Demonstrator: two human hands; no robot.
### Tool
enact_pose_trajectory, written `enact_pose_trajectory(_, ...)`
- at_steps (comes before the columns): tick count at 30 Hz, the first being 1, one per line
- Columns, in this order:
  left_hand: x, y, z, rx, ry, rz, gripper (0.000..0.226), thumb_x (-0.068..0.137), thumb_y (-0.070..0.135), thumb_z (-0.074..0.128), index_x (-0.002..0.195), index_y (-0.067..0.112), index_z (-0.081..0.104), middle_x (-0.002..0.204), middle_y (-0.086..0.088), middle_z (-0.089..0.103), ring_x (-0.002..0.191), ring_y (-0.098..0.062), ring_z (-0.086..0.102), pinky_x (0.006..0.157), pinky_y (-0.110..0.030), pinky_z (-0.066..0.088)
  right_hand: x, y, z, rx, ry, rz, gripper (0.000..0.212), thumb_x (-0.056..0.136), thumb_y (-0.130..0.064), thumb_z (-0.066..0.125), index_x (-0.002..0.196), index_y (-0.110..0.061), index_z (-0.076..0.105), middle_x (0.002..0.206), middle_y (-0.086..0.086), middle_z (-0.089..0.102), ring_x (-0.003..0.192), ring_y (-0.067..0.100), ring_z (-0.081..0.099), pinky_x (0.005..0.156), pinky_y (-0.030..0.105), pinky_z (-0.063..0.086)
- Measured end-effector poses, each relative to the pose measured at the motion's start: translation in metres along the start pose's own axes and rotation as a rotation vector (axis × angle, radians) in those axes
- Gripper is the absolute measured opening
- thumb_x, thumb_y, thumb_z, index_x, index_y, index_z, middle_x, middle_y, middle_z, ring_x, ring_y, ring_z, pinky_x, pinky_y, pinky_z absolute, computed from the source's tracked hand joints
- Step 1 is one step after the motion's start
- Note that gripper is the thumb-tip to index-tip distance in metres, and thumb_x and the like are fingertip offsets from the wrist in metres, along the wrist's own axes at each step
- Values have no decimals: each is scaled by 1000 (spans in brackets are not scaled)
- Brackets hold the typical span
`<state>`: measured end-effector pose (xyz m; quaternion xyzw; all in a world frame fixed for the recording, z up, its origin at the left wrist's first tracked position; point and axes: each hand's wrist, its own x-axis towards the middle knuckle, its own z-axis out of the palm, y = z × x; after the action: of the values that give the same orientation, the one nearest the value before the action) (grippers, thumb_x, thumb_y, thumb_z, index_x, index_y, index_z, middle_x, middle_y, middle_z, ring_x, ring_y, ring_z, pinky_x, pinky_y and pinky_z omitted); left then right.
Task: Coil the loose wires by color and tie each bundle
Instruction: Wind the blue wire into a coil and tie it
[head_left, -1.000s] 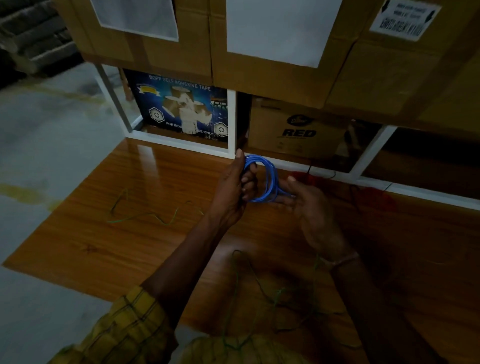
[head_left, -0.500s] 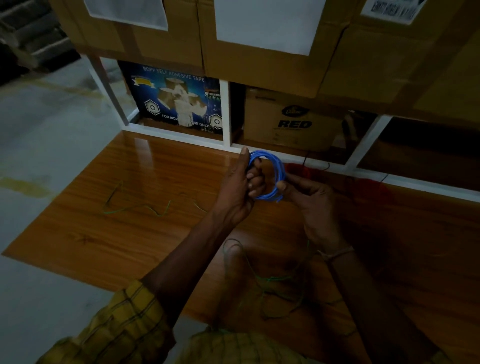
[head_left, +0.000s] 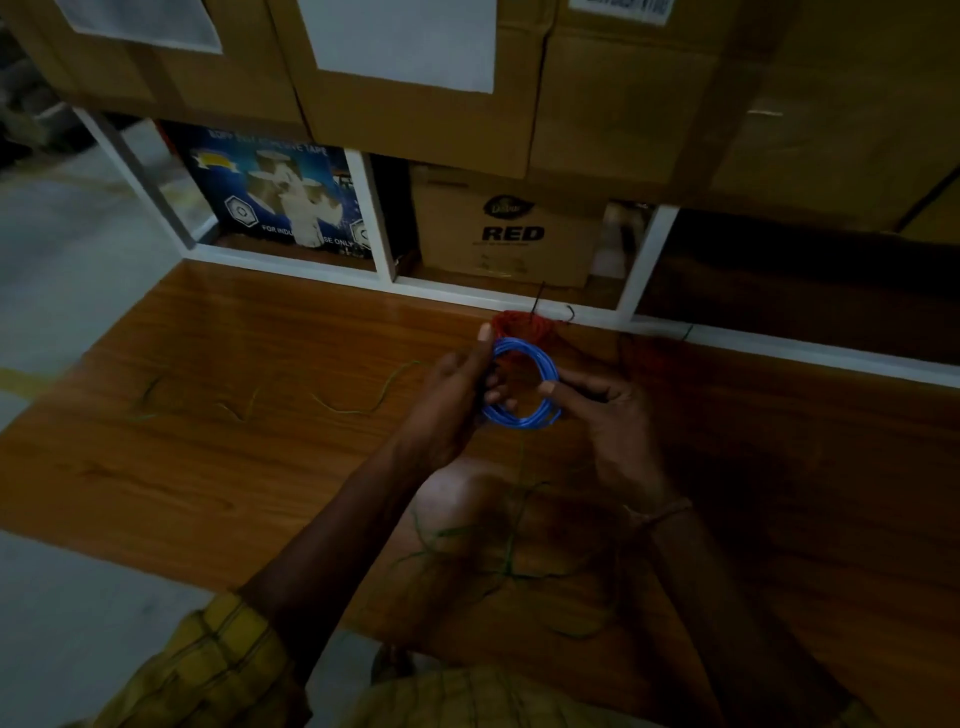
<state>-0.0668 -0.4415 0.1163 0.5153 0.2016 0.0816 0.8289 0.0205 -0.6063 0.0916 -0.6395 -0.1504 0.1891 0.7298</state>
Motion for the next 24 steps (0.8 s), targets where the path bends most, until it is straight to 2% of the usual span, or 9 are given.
enact_pose_trajectory(3,4,-15,21,147,93,120,42,111,35,50,126,-3,60,67,9,49,61,-7,50,62,-27,49,0,-1,-14,0,-1,1,29,86,-4,78,115,-5,76,102,2,80,99,16,76,81,22,57)
enact_pose_trajectory(9,10,-36,56,122,246,260,26,114,27,45,94,18,59,59,12,39,50,-5,35,47,-22,33,-7,4,-33,-131,48,-88,34,88,-12,79,122,-7,74,112,0,78,105,10,74,90,26,59)
enact_pose_trajectory(12,11,-47,64,151,290,311,28,114,26,46,92,12,56,59,9,36,49,-6,32,47,-23,30,-12,12,-41,-237,54,-160,36,90,-18,77,125,-9,72,113,-6,76,106,2,71,88,18,56)
enact_pose_trajectory(14,11,-54,66,218,321,338,30,114,27,48,99,3,58,61,6,36,51,-9,32,47,-26,30,-14,15,-47,-331,48,-219,29,94,-24,74,119,-9,76,104,-7,75,99,3,71,81,21,58)
enact_pose_trajectory(16,11,-60,64,360,328,398,31,114,26,49,104,1,64,62,10,45,53,-10,40,49,-28,36,-11,18,-57,-422,2,-258,30,100,-34,67,94,-6,79,83,4,71,81,18,69,70,41,57)
enact_pose_trajectory(18,11,-59,62,533,301,443,27,113,25,50,109,7,70,69,16,59,61,-2,53,58,-22,42,-1,19,-71,-483,-26,-223,50,102,-43,61,76,-1,70,70,13,62,69,28,61,63,46,50)
enact_pose_trajectory(19,12,-58,60,598,279,449,26,113,24,51,111,8,71,74,19,64,68,0,59,63,-20,45,7,19,-80,-509,-30,-182,55,101,-47,59,71,-2,66,66,12,59,64,28,58,61,45,46)
enact_pose_trajectory(21,16,-58,55,703,249,451,25,113,24,51,112,11,72,89,12,72,85,-7,68,70,-32,52,25,19,-99,-562,-27,-81,56,99,-54,58,72,-6,64,64,7,60,61,23,57,59,40,43)
enact_pose_trajectory(24,22,-61,49,764,254,450,25,113,26,51,112,13,72,98,-3,75,95,-18,71,81,-47,55,68,34,-127,-679,-34,21,20,101,-34,61,88,-20,67,82,-8,63,83,12,63,70,22,46)
